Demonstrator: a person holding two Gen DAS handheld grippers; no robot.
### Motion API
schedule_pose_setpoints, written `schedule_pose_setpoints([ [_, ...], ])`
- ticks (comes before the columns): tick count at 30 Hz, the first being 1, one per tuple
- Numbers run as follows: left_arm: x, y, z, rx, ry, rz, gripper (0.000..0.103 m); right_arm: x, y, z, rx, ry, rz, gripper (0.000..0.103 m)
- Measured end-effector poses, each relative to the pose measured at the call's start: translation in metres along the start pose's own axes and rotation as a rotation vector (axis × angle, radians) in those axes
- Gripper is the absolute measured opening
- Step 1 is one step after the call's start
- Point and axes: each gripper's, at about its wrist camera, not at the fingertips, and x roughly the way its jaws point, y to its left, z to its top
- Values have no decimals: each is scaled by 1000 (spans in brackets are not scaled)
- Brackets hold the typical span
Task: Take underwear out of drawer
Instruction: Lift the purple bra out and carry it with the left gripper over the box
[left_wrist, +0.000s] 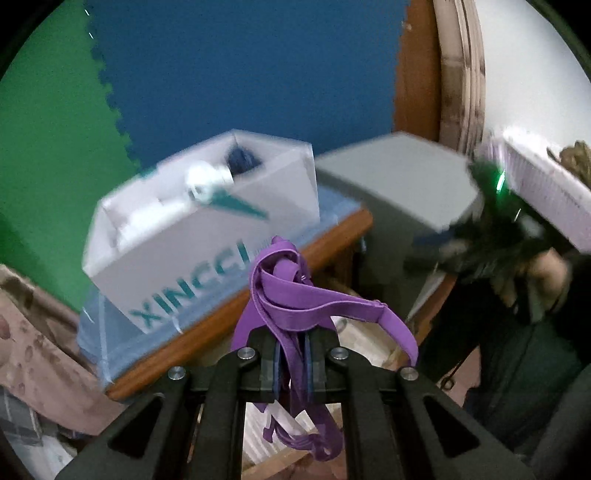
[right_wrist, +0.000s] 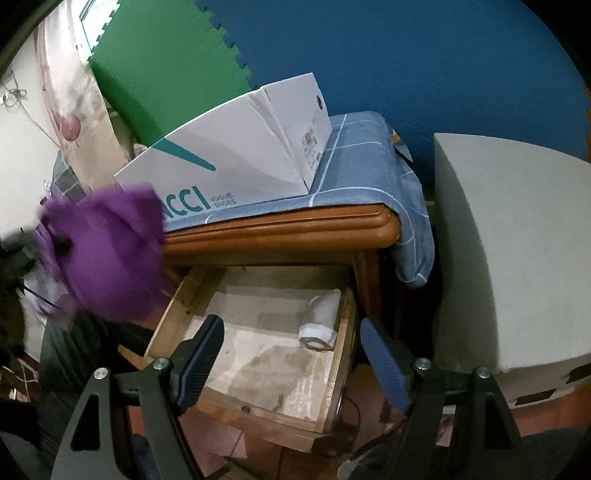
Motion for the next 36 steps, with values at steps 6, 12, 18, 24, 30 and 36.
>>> schedule_pose_setpoints([
  [6,-53,20,52,-49,-142,50,8,0,2,0,-14,3,-9,78],
  [12,-79,59,105,-129,-250,137,8,-2,2,-2,-15,-3,-5,78],
  [18,-59,102,147,-222,-261,189,8,-3,1,-3,-14,-9,1,78],
  [24,-13,138,164,-350,-195,203,8,-3,2,-3,-18,-8,7,78],
  [30,31,164,173,-450,-122,230,8,-2,3,-3,-22,-6,13,78],
  [36,46,174,171,-476,-86,265,8,0,4,-3,-21,-3,24,78],
])
